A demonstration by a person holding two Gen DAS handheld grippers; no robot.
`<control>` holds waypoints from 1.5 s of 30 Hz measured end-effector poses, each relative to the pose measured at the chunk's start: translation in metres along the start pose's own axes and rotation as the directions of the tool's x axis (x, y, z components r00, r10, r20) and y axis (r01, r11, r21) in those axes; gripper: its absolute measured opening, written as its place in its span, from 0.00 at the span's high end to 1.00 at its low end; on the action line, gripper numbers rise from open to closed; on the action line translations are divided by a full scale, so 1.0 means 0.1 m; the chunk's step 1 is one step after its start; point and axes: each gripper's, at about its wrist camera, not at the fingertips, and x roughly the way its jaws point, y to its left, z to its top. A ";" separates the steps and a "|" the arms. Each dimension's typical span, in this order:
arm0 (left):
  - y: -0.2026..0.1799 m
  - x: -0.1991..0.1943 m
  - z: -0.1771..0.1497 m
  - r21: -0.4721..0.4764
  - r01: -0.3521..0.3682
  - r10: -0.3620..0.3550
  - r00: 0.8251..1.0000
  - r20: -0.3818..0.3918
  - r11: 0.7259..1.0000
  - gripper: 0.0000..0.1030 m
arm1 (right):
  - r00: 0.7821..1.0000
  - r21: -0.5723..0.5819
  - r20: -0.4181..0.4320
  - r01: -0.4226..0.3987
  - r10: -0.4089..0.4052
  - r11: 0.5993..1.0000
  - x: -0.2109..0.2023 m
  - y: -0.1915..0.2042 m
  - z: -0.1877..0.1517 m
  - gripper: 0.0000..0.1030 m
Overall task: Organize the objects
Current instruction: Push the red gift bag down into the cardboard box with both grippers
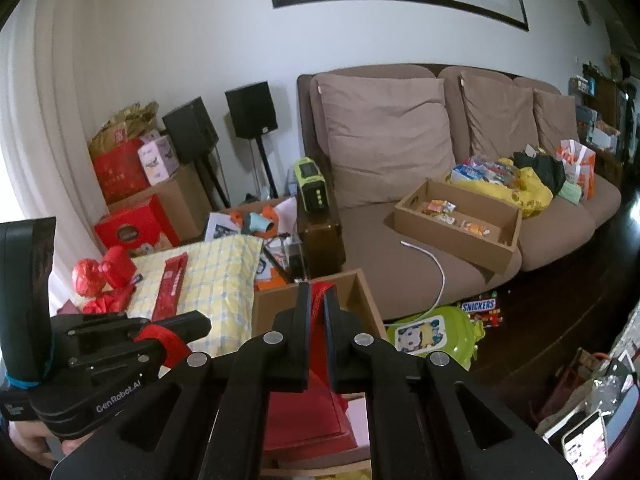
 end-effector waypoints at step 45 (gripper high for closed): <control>0.05 0.12 -0.12 -0.037 -0.014 0.012 0.999 -0.046 0.999 1.00 | 0.998 -0.048 -0.047 0.035 -0.038 0.998 0.13 0.01 -0.10 0.94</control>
